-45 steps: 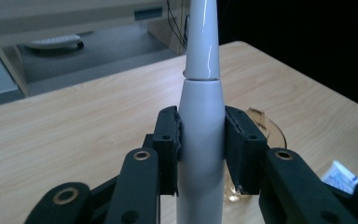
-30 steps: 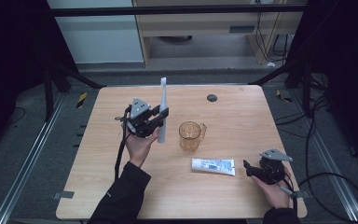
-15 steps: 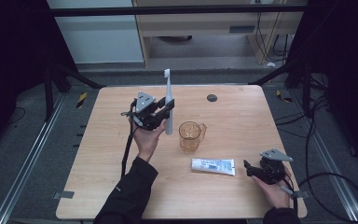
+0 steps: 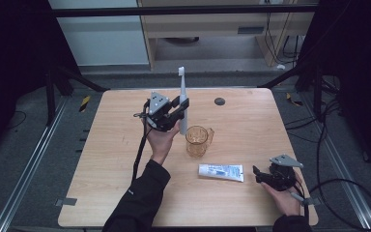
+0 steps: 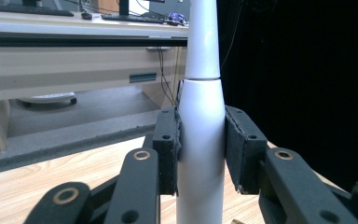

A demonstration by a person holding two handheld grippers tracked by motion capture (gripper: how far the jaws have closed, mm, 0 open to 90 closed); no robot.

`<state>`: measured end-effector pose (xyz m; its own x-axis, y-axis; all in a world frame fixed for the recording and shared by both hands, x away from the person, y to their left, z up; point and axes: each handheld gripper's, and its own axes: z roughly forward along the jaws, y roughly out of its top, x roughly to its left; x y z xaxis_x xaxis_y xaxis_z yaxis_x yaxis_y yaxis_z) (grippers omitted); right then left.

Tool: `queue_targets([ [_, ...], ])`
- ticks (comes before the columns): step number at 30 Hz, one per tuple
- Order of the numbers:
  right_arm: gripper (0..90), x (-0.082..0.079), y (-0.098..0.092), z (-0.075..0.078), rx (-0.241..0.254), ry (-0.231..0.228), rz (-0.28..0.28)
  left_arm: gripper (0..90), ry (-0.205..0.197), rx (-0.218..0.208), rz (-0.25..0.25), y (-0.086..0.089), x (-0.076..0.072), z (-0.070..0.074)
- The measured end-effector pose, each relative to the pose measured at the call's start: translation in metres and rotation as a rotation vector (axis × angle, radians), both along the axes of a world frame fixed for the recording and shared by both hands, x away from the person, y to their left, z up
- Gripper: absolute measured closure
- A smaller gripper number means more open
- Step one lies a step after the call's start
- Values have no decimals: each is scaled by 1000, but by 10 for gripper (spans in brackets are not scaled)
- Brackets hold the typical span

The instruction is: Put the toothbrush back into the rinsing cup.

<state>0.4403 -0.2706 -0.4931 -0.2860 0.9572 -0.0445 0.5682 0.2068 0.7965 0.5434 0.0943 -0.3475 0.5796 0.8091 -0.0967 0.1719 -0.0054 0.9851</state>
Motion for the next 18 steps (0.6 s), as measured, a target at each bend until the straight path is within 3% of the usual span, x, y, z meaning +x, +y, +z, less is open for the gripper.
queue_targets([
  [8,211,0,0,0,-4,-6,3,672,-11,-2,-24,-11,3,-5],
  [18,211,0,0,-1,-14,-7,5,671,-2,7,-56,-24,6,-21],
])
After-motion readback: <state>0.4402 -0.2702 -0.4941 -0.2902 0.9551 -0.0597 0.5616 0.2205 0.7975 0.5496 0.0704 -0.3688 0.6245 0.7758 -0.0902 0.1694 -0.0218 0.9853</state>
